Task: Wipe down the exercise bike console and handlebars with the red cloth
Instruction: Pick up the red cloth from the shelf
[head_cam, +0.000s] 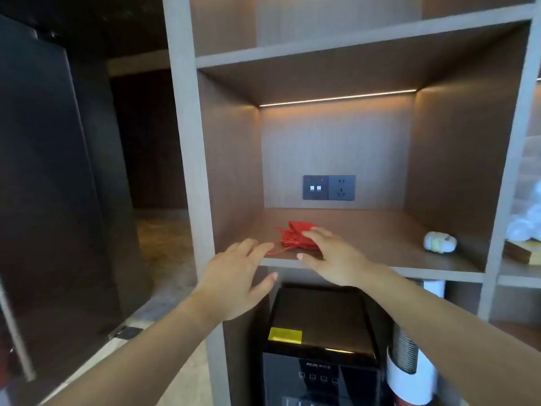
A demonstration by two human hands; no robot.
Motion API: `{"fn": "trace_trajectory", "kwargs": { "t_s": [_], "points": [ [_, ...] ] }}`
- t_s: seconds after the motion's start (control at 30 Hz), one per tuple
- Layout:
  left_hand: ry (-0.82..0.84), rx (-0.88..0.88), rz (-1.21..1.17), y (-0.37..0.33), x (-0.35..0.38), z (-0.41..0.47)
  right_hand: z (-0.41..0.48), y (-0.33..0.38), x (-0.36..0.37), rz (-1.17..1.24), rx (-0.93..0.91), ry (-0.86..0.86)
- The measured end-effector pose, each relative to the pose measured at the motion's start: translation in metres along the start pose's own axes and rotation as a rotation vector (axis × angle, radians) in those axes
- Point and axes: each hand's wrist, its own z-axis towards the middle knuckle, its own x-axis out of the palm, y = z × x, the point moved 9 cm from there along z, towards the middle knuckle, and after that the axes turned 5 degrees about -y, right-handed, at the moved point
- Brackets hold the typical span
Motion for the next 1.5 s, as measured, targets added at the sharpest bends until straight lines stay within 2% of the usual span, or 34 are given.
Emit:
{"fn": "trace_trajectory", "kwargs": {
  "t_s": [0.1, 0.23, 0.5, 0.63, 0.7, 0.97, 1.13, 1.27, 1.37, 1.5],
  "points": [
    [-0.012, 0.004, -0.012, 0.009, 0.007, -0.001, -0.002, -0.002, 0.01, -0.043, 0.013, 0.055],
    [-0.026, 0.025, -0.04, 0.01, 0.018, -0.001, -0.015, -0.002, 0.007, -0.068, -0.04, 0.028],
    [-0.029, 0.029, -0.075, 0.015, 0.018, -0.007, 0.015, 0.003, -0.026, 0.053, -0.045, -0.147],
    [-0.027, 0.006, -0.07, 0.029, 0.019, 0.0, 0.039, -0.008, 0.004, 0.082, 0.067, -0.001],
    [-0.024, 0.002, -0.075, 0.032, 0.021, 0.004, 0.038, -0.008, 0.015, 0.025, 0.037, 0.057],
    [-0.018, 0.018, -0.168, 0.017, 0.037, 0.014, -0.004, 0.006, -0.009, 0.02, -0.163, -0.04],
    [-0.01, 0.042, -0.193, 0.005, 0.042, 0.022, -0.003, -0.003, -0.03, 0.144, -0.078, -0.113],
    [0.013, -0.005, -0.174, 0.005, 0.054, 0.023, 0.003, -0.016, 0.0, 0.098, 0.036, 0.088],
    [0.076, -0.063, -0.159, 0.011, 0.07, 0.014, 0.001, -0.017, 0.004, 0.042, -0.014, 0.066],
    [0.091, -0.128, -0.111, 0.004, 0.067, -0.005, -0.002, -0.015, -0.006, 0.092, -0.093, -0.021]
  ]
}}
